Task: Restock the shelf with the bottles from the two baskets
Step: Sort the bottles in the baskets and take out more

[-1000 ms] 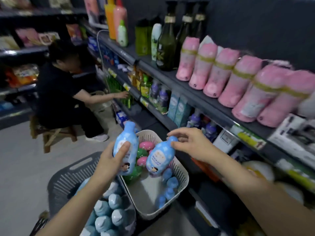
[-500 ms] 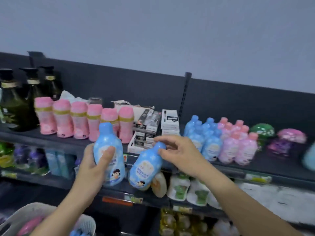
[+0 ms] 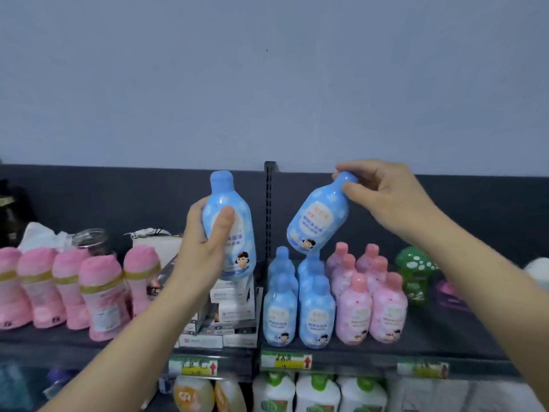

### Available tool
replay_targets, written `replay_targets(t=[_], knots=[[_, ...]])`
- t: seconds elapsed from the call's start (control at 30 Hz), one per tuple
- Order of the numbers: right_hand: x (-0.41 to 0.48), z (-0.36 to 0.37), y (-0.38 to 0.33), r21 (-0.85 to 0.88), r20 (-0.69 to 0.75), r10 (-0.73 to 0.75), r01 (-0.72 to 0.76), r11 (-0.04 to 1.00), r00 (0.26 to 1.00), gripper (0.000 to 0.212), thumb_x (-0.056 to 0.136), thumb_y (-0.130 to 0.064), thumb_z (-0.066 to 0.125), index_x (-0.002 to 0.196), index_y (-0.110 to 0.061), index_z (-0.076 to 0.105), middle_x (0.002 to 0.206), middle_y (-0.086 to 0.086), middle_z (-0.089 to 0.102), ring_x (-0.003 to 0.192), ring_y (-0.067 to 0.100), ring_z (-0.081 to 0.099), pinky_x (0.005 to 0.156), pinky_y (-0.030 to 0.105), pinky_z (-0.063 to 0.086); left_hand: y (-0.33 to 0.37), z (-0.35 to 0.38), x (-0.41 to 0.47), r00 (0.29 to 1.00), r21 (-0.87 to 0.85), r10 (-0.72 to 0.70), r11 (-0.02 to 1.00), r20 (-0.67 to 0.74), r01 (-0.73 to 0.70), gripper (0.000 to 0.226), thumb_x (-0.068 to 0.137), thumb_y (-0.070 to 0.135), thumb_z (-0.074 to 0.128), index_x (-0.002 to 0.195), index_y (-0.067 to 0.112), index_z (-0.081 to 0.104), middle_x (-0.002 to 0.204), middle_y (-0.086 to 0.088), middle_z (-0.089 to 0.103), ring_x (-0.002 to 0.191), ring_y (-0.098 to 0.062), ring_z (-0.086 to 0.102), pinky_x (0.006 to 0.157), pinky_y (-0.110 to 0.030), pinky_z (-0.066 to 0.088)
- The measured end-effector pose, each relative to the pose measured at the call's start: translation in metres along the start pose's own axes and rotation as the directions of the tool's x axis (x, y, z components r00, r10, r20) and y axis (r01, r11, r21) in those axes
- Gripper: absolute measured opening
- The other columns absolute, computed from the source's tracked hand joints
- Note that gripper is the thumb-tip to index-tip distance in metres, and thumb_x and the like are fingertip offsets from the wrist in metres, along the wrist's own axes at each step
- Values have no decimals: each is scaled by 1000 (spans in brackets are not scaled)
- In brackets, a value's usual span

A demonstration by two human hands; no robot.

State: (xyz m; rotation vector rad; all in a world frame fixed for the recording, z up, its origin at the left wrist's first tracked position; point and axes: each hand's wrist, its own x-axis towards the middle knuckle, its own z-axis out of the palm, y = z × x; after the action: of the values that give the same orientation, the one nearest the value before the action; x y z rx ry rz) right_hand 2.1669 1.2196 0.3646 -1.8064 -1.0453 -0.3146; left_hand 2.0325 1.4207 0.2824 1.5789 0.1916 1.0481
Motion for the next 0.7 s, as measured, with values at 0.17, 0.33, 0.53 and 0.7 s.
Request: replay_targets(t=[0.17, 0.33, 0.53, 0.7], knots=[[70, -2, 58, -163, 103, -29, 45, 986, 994, 34, 87, -9, 56, 120, -13, 62, 114, -2, 65, 104, 14, 61, 96, 27, 45, -18, 37, 53, 1000, 20, -15, 1000, -16, 15, 17, 87, 41, 55, 102, 38, 47, 95, 11, 59, 76, 3, 63, 70, -27, 52], [110, 17, 111, -241, 273, -6, 74, 968, 962, 35, 86, -9, 57, 120, -15, 63, 119, 0, 65, 106, 14, 60, 97, 27, 44, -36, 58, 89, 997, 129, -78, 988, -19, 80, 26, 95, 40, 49, 118, 29, 43, 99, 10, 58, 76, 5, 61, 62, -16, 51], [124, 48, 162, -285, 432, 36, 99, 953, 901, 36, 88, -11, 57, 123, -17, 60, 120, -2, 64, 104, 13, 59, 96, 25, 43, -57, 66, 118, 987, 199, -158, 967, -14, 158, 30, 95, 43, 46, 121, 29, 39, 102, 8, 59, 82, 0, 62, 64, -20, 50], [126, 76, 194, -351, 549, 130, 87, 932, 826, 38, 87, -13, 59, 125, -16, 59, 122, -2, 63, 110, 15, 58, 101, 29, 42, -74, 54, 138, 977, 226, -213, 952, 9, 205, 35, 94, 44, 48, 120, 21, 47, 104, 3, 63, 94, -13, 64, 79, -31, 51]])
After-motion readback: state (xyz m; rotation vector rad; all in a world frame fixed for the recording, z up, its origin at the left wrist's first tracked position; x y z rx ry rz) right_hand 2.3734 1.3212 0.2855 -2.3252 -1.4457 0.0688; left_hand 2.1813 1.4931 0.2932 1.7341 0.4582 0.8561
